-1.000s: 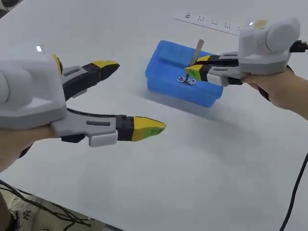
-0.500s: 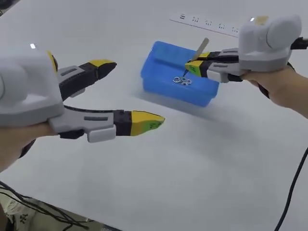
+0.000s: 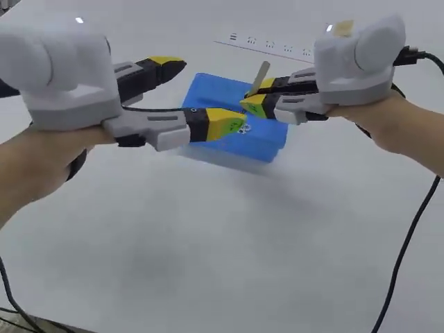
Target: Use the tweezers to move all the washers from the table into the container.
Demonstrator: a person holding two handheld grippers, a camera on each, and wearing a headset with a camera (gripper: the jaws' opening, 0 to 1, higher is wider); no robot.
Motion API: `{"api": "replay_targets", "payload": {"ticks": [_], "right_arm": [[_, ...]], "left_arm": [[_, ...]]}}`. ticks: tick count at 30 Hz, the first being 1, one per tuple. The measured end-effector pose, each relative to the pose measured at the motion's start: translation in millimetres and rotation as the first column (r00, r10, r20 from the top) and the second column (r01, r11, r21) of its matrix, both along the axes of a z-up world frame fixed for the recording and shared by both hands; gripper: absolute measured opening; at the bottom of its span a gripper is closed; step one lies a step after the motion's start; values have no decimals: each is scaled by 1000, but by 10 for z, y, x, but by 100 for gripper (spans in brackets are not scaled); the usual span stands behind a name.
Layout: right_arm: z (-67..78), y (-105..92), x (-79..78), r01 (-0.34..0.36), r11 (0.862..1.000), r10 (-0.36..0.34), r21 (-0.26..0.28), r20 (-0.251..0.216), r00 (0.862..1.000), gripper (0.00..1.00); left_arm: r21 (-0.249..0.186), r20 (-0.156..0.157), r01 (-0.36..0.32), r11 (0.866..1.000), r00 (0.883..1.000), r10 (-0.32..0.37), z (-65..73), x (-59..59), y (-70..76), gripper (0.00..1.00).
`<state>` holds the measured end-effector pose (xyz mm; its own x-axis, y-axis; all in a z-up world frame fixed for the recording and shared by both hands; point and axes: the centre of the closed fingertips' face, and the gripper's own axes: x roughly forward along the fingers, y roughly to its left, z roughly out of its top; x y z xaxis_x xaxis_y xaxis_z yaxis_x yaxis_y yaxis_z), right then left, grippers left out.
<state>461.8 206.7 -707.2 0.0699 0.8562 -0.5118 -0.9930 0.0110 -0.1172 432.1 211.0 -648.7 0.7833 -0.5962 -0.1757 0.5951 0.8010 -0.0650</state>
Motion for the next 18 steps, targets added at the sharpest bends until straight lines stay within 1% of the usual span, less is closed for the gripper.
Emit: {"api": "replay_targets", "payload": {"ticks": [1,2,3,4,5,6,7,8,9,10,11,12,13,14,15,16,17,18], "right_arm": [[11,5,-27,-12,1000,13,-5,11,1000,7],[16,8,-45,-18,1000,19,-10,18,1000,7],[19,12,-62,-23,1000,23,-12,21,1000,7],[25,16,-93,-34,999,34,-15,28,999,7],[27,19,-112,-41,999,41,-18,32,999,7],[25,20,-140,-53,998,54,-27,42,998,7],[26,21,-160,-60,998,61,-30,45,997,7],[32,22,-190,-69,997,70,-32,48,996,7],[36,22,-210,-74,997,76,-34,47,996,7],[39,21,-231,-81,996,83,-37,46,996,7],[43,19,-251,-89,995,91,-40,50,995,7],[48,14,-278,-99,994,102,-45,55,993,7],[37,14,-265,-105,993,108,-48,56,993,7],[36,11,-273,-111,992,114,-53,58,992,7],[31,4,-280,-118,991,122,-60,65,990,7],[29,0,-288,-121,991,125,-63,64,990,7],[30,-3,-293,-123,990,127,-64,65,990,7],[30,-7,-299,-125,990,130,-66,66,989,7]], "left_arm": [[21,18,21,1000,1000,-21,28,44,-48,78],[14,33,39,999,999,-40,72,70,-100,78],[10,40,60,998,997,-60,106,86,-145,77],[13,45,85,996,995,-86,139,111,-194,74],[29,55,100,995,993,-102,159,129,-222,70],[76,62,124,989,990,-129,159,147,-243,65],[98,62,145,985,987,-151,159,149,-272,58],[117,51,179,977,981,-186,152,134,-319,54],[127,46,202,971,977,-209,151,121,-347,50],[140,41,226,964,971,-234,148,102,-373,45],[163,36,244,956,967,-253,139,87,-389,41],[208,33,269,940,959,-282,128,56,-419,37],[230,23,293,928,952,-306,114,29,-437,33],[250,15,306,919,948,-319,102,10,-437,29],[273,9,329,904,939,-344,97,-19,-456,26],[279,1,362,890,926,-377,64,-49,-454,23],[289,3,361,886,926,-378,71,-50,-458,23],[298,1,369,880,922,-387,77,-64,-466,22]]}}
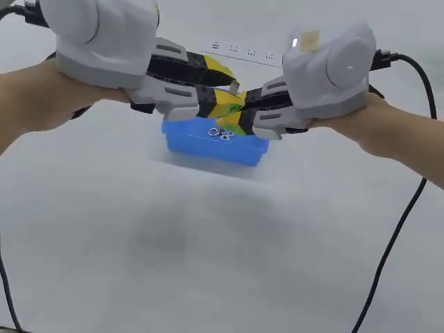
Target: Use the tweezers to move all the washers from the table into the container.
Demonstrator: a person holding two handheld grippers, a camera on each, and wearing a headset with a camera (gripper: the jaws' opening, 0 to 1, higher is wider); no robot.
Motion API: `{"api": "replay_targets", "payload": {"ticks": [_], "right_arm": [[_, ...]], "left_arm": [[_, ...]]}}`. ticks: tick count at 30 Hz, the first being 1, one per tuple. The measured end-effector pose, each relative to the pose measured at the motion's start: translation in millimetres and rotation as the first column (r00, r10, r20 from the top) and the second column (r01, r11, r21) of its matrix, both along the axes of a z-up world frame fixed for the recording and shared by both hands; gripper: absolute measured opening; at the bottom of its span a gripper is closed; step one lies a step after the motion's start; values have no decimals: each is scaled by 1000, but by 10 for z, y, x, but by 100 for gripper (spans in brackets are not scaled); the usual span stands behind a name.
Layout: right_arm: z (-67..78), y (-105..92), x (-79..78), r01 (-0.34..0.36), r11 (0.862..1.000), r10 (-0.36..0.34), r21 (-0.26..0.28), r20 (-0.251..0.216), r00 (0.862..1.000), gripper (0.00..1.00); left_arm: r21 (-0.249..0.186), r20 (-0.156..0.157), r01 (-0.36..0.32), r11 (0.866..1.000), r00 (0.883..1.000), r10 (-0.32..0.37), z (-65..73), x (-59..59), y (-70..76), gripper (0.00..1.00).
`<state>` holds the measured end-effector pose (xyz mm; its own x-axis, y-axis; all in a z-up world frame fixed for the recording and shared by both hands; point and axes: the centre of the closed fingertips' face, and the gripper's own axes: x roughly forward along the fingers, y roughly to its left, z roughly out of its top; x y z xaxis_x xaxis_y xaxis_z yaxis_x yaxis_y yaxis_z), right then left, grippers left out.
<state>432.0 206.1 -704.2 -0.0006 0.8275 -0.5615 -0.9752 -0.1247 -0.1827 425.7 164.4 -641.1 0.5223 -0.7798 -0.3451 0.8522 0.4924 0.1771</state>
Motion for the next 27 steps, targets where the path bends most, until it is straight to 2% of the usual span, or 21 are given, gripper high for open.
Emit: {"api": "replay_targets", "payload": {"ticks": [4,10,12,13,15,16,21,27], "right_arm": [[1,-23,-25,-8,1000,8,-7,4,1000,7],[43,-69,-93,-23,1000,23,-10,6,1000,7],[49,-87,-162,-43,999,43,-16,13,999,7],[51,-89,-173,-44,999,44,-17,11,999,7],[53,-93,-220,-58,998,59,-26,20,998,7],[58,-96,-236,-60,998,60,-31,24,998,7],[111,-130,-342,-76,996,77,-36,29,997,7],[119,-227,-514,-97,994,99,-57,26,995,7]], "left_arm": [[38,8,35,999,999,-36,10,-56,-34,14],[84,12,54,995,998,-55,-49,-91,22,10],[82,14,63,995,998,-64,-25,-124,29,7],[80,5,78,994,997,-79,-24,-163,13,7],[93,11,88,992,996,-89,-20,-195,5,7],[109,26,96,989,995,-100,-18,-216,-1,7],[103,34,114,988,992,-118,29,-317,-2,6],[110,29,143,984,989,-147,32,-515,-10,6]]}}
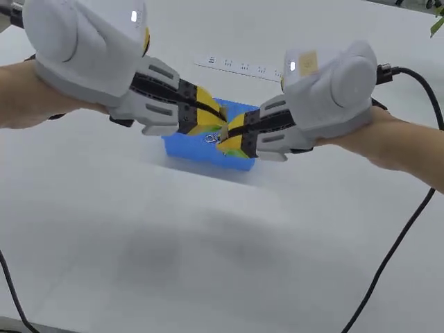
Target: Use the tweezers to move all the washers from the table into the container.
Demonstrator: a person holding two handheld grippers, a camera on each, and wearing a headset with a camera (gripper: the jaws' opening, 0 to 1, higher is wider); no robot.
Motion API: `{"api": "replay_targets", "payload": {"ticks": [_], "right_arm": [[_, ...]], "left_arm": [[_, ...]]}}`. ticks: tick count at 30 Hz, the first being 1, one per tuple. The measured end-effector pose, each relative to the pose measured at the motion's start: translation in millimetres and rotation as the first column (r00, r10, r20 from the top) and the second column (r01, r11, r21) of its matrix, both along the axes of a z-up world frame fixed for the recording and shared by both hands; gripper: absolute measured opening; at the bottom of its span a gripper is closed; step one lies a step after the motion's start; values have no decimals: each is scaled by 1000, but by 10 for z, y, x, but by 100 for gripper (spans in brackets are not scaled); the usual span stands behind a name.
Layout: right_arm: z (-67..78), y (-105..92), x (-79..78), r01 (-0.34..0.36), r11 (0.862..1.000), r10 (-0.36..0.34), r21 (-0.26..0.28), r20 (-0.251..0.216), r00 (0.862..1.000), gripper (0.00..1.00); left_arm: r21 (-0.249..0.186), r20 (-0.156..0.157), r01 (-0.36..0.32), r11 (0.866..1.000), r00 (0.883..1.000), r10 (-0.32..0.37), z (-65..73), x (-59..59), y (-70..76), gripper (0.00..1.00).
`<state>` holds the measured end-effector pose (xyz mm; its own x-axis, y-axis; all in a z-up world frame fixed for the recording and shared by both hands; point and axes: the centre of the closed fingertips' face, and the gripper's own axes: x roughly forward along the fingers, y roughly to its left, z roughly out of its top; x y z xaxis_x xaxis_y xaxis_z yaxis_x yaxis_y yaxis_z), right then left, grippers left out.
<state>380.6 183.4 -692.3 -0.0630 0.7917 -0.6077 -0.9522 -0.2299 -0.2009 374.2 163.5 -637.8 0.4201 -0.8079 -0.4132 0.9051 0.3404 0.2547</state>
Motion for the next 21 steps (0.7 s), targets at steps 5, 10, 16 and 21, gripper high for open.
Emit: {"api": "replay_targets", "payload": {"ticks": [5,10,16,21], "right_arm": [[96,-30,-131,-5,1000,4,18,9,1000,7],[139,-86,-211,12,1000,-12,22,3,1000,7],[140,-134,-294,21,999,-21,29,11,1000,7],[64,-158,-364,18,1000,-18,9,2,1000,7]], "left_arm": [[-47,11,11,999,1000,-10,99,-140,11,6],[-24,10,25,999,1000,-25,72,-240,51,6],[-15,2,18,1000,1000,-18,-5,-333,75,6],[10,-15,27,1000,1000,-27,-132,-395,84,6]]}}
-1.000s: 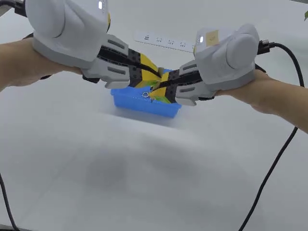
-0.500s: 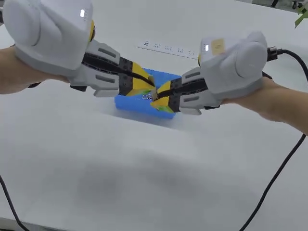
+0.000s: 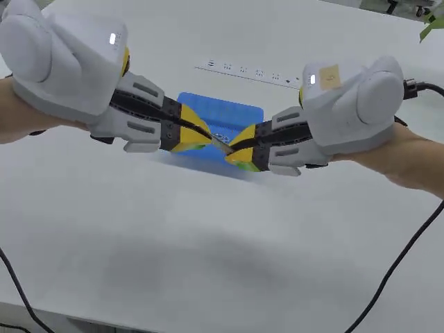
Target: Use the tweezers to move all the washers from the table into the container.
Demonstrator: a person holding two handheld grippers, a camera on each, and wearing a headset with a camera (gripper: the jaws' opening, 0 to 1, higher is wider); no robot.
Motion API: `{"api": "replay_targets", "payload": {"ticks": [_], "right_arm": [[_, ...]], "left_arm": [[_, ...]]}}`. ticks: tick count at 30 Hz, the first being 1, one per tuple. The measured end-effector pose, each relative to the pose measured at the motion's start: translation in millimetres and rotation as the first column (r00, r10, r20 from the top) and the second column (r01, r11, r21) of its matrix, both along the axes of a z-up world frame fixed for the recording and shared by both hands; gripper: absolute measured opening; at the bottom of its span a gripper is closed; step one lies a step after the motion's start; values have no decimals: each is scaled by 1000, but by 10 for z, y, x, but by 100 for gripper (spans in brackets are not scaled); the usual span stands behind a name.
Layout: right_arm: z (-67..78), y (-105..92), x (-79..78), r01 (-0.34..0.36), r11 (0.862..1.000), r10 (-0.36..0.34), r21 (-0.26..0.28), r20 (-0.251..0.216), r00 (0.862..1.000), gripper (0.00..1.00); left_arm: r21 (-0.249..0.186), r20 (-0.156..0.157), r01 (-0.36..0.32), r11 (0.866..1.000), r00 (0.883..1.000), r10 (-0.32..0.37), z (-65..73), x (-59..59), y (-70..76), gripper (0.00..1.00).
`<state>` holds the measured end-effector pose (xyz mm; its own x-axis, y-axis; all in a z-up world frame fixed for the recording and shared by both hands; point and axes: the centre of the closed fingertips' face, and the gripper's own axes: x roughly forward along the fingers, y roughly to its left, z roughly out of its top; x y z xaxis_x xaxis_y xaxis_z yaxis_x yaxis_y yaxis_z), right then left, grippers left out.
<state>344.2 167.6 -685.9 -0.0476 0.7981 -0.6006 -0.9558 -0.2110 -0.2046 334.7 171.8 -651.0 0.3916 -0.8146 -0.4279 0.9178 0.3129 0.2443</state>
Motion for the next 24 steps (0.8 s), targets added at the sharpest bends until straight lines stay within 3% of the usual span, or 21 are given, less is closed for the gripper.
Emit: {"api": "replay_targets", "payload": {"ticks": [4,8,13,24], "right_arm": [[-54,-27,-23,-2,1000,2,-8,-4,1000,7],[-93,-65,-22,-7,1000,7,-8,-7,1000,7],[-153,-103,-5,-8,1000,8,-10,-23,1000,7],[-411,-123,47,-11,999,8,-44,-74,997,7]], "left_arm": [[5,-25,-4,1000,1000,4,-110,-15,5,6],[57,-48,1,998,999,2,-284,-1,33,5],[51,-72,3,999,997,1,-366,28,10,5],[123,-152,4,992,988,15,-862,108,7,5]]}}
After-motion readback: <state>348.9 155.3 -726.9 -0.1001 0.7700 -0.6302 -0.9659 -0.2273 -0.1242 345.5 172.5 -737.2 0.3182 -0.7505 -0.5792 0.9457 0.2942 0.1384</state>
